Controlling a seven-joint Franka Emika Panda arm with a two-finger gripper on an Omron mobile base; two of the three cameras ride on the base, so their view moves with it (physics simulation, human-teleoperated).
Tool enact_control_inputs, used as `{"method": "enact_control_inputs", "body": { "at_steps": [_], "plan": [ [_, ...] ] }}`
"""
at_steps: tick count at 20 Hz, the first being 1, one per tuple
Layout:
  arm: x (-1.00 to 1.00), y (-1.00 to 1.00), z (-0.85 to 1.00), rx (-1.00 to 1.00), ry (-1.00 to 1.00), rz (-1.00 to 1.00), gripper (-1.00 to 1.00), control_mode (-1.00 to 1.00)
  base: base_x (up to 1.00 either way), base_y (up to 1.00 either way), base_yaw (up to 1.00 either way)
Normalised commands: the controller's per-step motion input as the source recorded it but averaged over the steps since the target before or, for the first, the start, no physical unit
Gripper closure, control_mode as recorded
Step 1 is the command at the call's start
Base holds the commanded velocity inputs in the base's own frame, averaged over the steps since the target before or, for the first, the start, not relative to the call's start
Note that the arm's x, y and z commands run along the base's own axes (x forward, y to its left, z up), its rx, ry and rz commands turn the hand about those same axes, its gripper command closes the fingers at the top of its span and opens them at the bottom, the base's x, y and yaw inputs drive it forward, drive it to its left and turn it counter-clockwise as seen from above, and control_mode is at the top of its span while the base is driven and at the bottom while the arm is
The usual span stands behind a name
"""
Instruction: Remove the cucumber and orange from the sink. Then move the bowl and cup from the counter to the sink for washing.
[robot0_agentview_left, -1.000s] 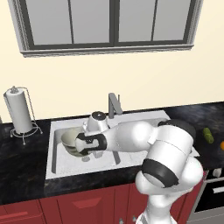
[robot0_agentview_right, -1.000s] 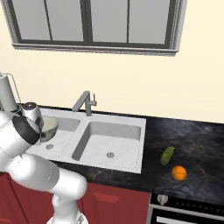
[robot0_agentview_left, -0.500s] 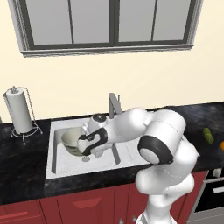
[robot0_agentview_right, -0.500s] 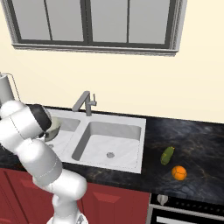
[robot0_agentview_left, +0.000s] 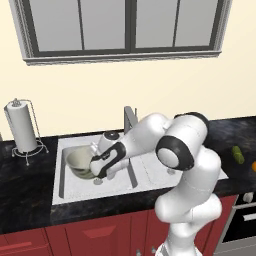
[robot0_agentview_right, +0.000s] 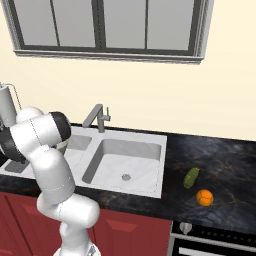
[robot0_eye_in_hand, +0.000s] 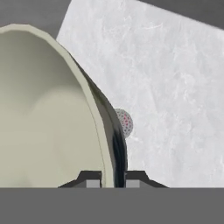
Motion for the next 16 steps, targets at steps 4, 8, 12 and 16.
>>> {"method": "enact_control_inputs", "body": {
  "at_steps": [4, 8, 12, 16],
  "plan": [
    [0.12, 0.19, -0.09, 0.00, 0.00, 0.04, 1.00, -1.00, 0.00, 0.00, 0.00],
    [0.26, 0.14, -0.15, 0.00, 0.00, 0.00, 1.00, -1.00, 0.00, 0.00, 0.00],
    [0.24, 0.17, -0.22, 0.00, -0.06, 0.00, 1.00, -1.00, 0.00, 0.00, 0.00],
    [0.20, 0.22, -0.20, 0.00, -0.06, 0.00, 1.00, -1.00, 0.00, 0.00, 0.00]
  ]
}}
